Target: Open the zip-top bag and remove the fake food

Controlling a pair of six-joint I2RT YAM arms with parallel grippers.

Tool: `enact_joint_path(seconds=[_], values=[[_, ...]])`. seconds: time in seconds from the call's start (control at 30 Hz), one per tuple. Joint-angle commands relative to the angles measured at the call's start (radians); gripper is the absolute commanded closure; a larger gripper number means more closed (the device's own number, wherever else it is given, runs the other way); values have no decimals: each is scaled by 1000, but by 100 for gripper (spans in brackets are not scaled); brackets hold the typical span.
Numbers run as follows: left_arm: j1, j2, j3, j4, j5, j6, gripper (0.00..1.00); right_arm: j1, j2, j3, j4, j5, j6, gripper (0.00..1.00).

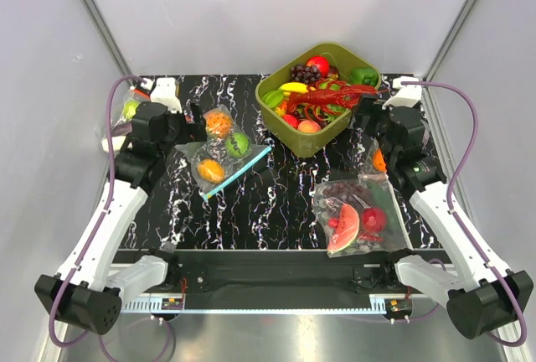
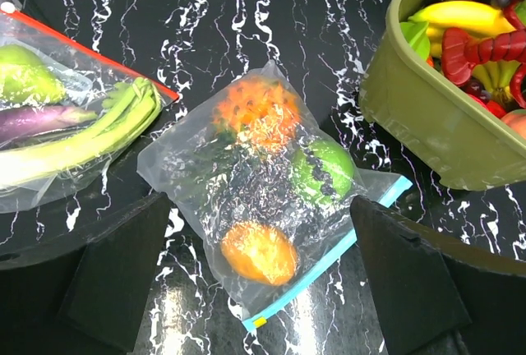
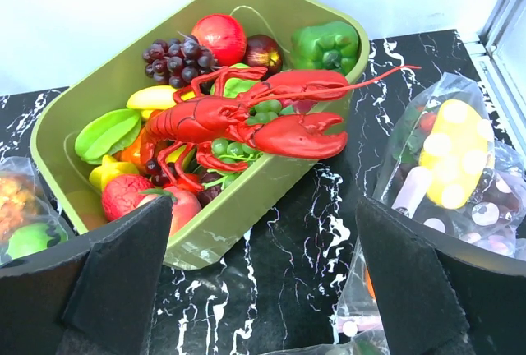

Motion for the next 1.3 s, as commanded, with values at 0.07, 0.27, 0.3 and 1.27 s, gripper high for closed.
enact_joint_path(seconds=[0.07, 0.27, 0.3, 1.27], values=[[3, -9, 29, 27, -61, 9, 1, -6, -19, 4, 4, -35, -20, 0], [-62, 15, -35, 38, -42, 128, 1, -9, -18, 0, -6, -50, -14, 0], [-91, 63, -31, 24, -73, 156, 1, -9, -18, -3, -6, -57, -10, 0], [-517, 641, -14, 6, -510, 172, 7, -46, -62, -99, 40, -163, 34, 0]])
